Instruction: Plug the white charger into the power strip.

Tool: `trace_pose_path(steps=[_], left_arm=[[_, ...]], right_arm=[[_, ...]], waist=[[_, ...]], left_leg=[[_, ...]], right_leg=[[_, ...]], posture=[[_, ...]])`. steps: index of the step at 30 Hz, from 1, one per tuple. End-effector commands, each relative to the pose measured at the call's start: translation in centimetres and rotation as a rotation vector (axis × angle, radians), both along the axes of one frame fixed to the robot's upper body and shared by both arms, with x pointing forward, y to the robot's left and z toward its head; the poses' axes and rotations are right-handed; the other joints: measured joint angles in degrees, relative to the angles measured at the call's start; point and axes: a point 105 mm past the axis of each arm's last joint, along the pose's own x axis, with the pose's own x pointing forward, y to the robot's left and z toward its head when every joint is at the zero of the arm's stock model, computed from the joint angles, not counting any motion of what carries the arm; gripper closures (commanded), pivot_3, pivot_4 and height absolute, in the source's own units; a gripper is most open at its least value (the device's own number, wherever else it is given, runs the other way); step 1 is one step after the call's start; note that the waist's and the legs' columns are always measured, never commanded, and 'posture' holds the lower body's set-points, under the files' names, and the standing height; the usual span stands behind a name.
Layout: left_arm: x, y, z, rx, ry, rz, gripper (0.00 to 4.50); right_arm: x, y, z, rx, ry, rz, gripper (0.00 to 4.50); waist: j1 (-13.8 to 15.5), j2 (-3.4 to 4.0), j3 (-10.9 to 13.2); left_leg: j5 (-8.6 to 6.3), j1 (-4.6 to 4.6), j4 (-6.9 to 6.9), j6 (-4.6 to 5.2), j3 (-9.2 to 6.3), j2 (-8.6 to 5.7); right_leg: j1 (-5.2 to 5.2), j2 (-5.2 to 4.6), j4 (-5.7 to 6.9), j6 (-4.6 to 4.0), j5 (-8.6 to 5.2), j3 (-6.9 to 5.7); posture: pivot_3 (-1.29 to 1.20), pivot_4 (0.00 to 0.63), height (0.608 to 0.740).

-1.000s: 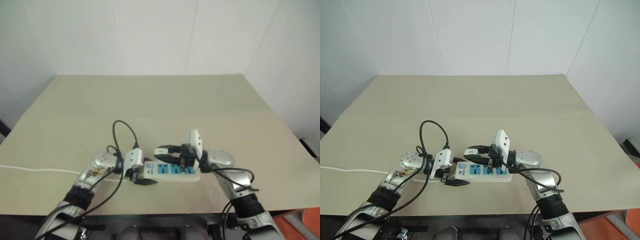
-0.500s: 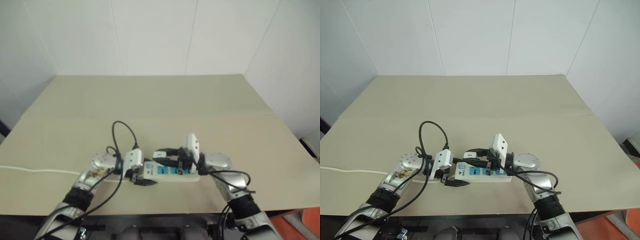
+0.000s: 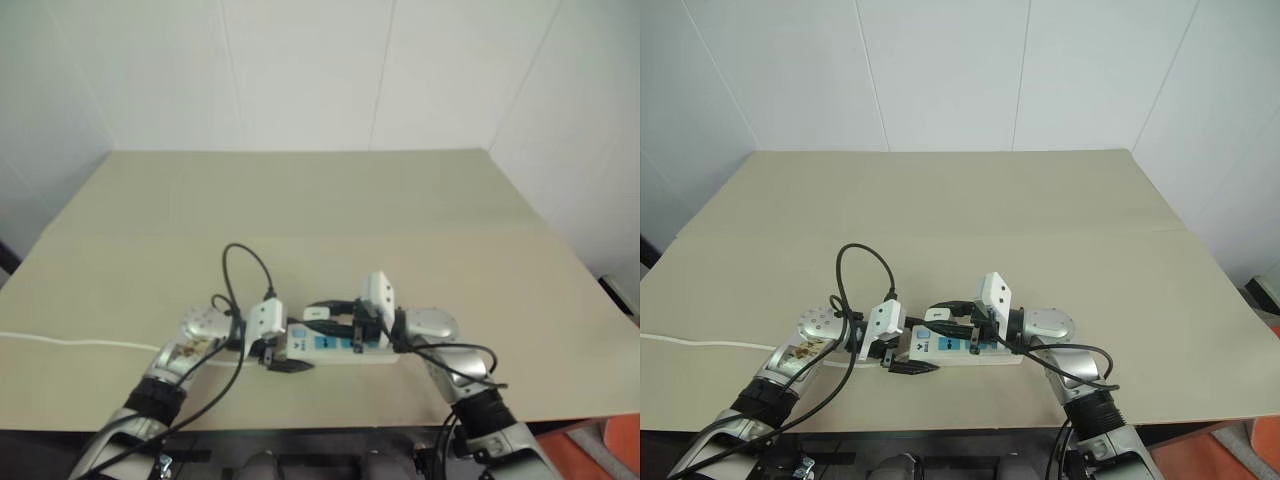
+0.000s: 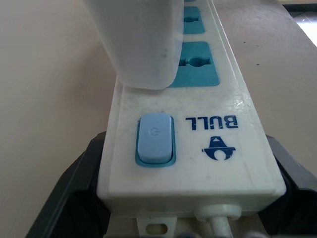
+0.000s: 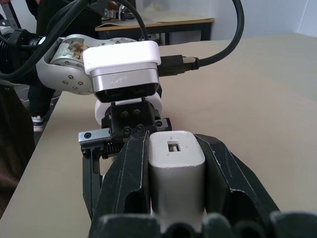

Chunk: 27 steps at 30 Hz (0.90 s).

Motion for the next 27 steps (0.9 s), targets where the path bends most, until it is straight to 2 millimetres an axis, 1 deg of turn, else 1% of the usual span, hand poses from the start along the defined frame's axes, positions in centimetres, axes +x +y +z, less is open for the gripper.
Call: trace_pose_path(steps=[1, 10, 21, 27], left_arm=[[-0.3, 1.0, -1.0, 0.062, 0.023, 0.015, 1.17], [-0.3, 1.4, -0.9, 0.069, 0.022, 0.021, 1.17], [-0.2, 1.6, -0.9, 0.073, 0.018, 0.025, 1.17], [-0.2, 1.6, -0.8, 0.074, 0.016, 0.025, 1.17]], right_arm=[[0.3, -0.4, -0.3, -0.013, -0.005, -0.013, 3.36], [1.1, -1.9, -1.0, -0.049, -0.008, -0.038, 3.36], [1.8, -4.2, -1.1, -0.1, -0.022, -0.067, 3.36], [2.0, -4.9, -1.2, -0.114, -0.025, -0.075, 3.36]], waist=[[0.0, 0.0, 0.0], [-0.01, -0.01, 0.0], [0.08, -0.01, 0.0], [0.07, -0.01, 0.0]], left_leg=[[0.0, 0.0, 0.0, 0.0, 0.0, 0.0], [0.0, 0.04, 0.0, 0.0, 0.01, 0.0], [0.0, 0.02, 0.0, 0.0, 0.01, 0.0], [0.0, 0.02, 0.0, 0.0, 0.01, 0.0]], right_leg=[[0.0, 0.0, 0.0, 0.0, 0.0, 0.0], [0.03, 0.0, 0.0, 0.02, -0.01, 0.0], [0.03, 0.0, -0.02, 0.01, -0.01, 0.01], [0.03, 0.0, -0.02, 0.01, -0.01, 0.01]], posture=[[0.0, 0.15, 0.74], [0.0, 0.15, 0.74], [0.0, 0.15, 0.74], [0.0, 0.15, 0.74]])
